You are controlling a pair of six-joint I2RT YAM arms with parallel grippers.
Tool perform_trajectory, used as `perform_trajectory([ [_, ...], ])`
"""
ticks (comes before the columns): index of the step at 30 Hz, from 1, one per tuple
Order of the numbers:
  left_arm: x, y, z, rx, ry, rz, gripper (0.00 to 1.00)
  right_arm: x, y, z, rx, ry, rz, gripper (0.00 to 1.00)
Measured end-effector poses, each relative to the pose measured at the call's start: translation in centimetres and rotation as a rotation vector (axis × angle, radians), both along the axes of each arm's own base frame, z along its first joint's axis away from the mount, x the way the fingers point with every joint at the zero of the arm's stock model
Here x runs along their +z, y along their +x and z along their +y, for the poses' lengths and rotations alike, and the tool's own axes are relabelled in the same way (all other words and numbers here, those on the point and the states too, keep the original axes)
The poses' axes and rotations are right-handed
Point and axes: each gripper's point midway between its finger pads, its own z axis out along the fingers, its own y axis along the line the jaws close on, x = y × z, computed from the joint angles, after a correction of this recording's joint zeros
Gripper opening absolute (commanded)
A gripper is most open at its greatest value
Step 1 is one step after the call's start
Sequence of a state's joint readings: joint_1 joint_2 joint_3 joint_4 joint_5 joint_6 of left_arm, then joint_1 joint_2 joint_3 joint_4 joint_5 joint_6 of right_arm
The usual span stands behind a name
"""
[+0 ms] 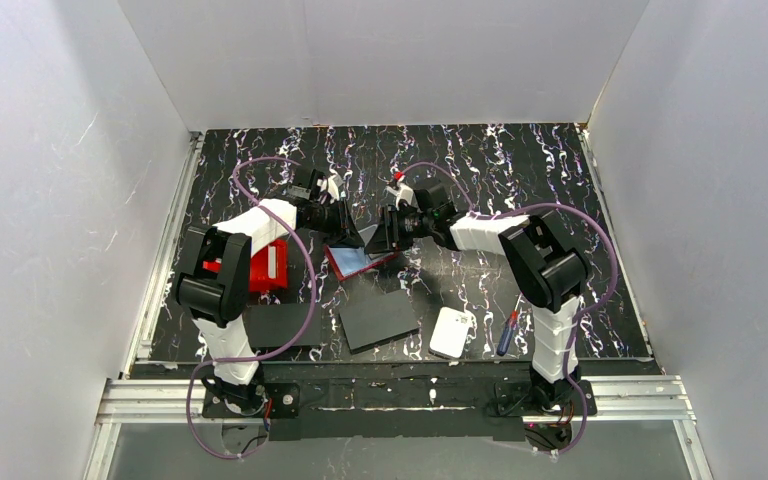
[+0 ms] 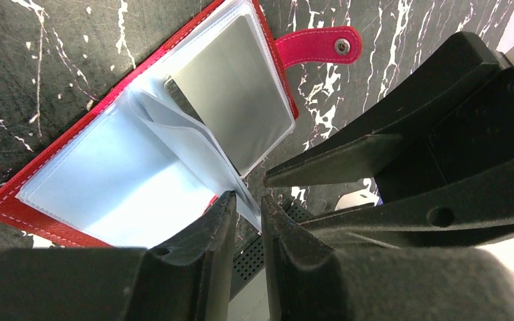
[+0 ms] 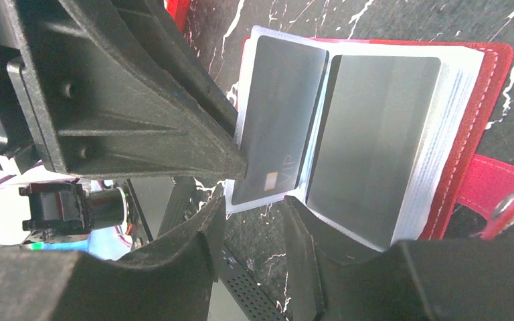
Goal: Put the credit cards into the card holder
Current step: Turn over the card slot in the card holder.
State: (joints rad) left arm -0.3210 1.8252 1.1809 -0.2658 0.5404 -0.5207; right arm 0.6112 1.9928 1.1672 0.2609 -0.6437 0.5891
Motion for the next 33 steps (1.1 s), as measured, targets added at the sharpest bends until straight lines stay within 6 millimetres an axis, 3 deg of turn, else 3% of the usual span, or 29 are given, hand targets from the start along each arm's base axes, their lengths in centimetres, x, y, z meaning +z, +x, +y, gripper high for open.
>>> perform_trajectory([
  [12, 0.0, 0.1, -0.1, 0.005, -0.003, -0.001, 0.27, 0.2, -0.2, 0.1, 0.01, 0.001, -0.016, 0.34],
  [24, -0.4, -0.1, 0.5, -0.005, 0.034, -0.006, 0.42, -1.1, 0.0, -0.6, -0.013, -0.065, -0.019, 0.28],
  [27, -0.3, -0.5, 1.0, -0.008, 0.06, -0.005, 0.45, -1.5, 0.0, -0.9, -0.017, -0.084, -0.021, 0.29],
  [31, 0.7, -0.9, 1.7, -0.011, 0.088, -0.026, 0.49, -2.2, 0.4, -1.5, -0.032, -0.144, -0.035, 0.39],
  [33, 1.6, -1.3, 2.2, -0.008, 0.102, -0.038, 0.57, -2.6, 0.9, -2.1, -0.044, -0.204, -0.059, 0.43],
])
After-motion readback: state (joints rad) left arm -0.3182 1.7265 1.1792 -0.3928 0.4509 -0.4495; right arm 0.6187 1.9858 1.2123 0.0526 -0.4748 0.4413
